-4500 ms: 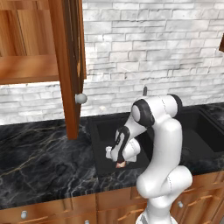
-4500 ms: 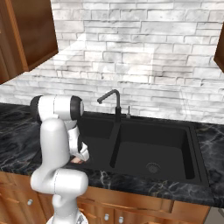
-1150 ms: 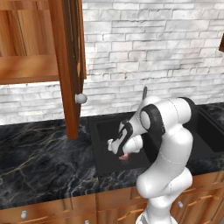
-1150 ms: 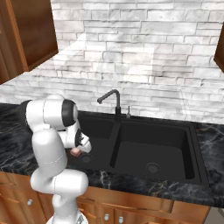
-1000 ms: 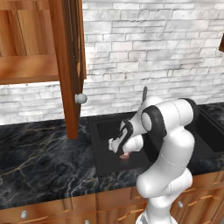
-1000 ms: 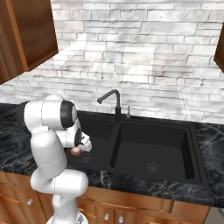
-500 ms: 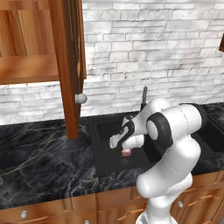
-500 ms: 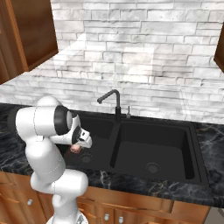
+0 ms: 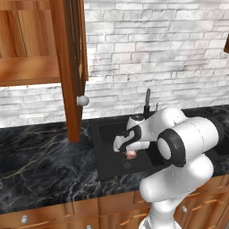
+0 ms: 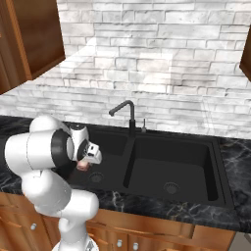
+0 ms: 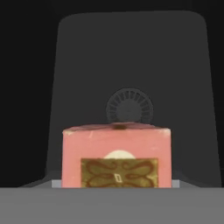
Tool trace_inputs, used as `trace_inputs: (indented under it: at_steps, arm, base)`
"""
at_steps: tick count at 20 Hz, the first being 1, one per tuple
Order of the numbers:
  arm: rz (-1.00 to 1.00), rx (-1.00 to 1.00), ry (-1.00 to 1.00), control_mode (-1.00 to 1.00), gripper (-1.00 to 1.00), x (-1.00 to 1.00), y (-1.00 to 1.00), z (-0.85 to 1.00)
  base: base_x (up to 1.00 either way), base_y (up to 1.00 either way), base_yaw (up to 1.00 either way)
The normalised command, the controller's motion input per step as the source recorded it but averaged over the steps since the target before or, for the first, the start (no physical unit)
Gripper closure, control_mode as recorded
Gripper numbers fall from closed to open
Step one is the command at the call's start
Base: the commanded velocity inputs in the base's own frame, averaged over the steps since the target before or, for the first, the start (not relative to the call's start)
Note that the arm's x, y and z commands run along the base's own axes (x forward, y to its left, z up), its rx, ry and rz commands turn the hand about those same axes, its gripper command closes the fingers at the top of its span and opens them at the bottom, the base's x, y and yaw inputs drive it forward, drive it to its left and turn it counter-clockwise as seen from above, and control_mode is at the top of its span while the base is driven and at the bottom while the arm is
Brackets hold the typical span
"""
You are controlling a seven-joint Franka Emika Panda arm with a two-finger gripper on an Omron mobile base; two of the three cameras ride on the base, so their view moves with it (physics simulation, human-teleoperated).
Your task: Pick up the dish brush and bar soap from the sink, and place them back in the cabinet, and close the cabinet doors.
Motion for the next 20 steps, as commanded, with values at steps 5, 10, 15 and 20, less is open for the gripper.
trace_inputs:
  at_steps: [5, 10, 15, 20]
  arm:
    - [0.07, 0.00, 0.00, -1.00, 1.00, -0.08, 0.00, 0.24]
    - [0.06, 0.00, 0.00, -1.00, 1.00, -0.11, 0.00, 0.30]
    - [0.01, 0.00, 0.00, -1.00, 1.00, -0.30, -0.01, 0.38]
    - [0.00, 0.00, 0.00, -1.00, 1.00, -0.40, -0.05, 0.32]
  base:
    - [0.00, 0.00, 0.00]
    - [0.00, 0.00, 0.00]
    - [0.00, 0.00, 0.00]
    - [0.00, 0.00, 0.00]
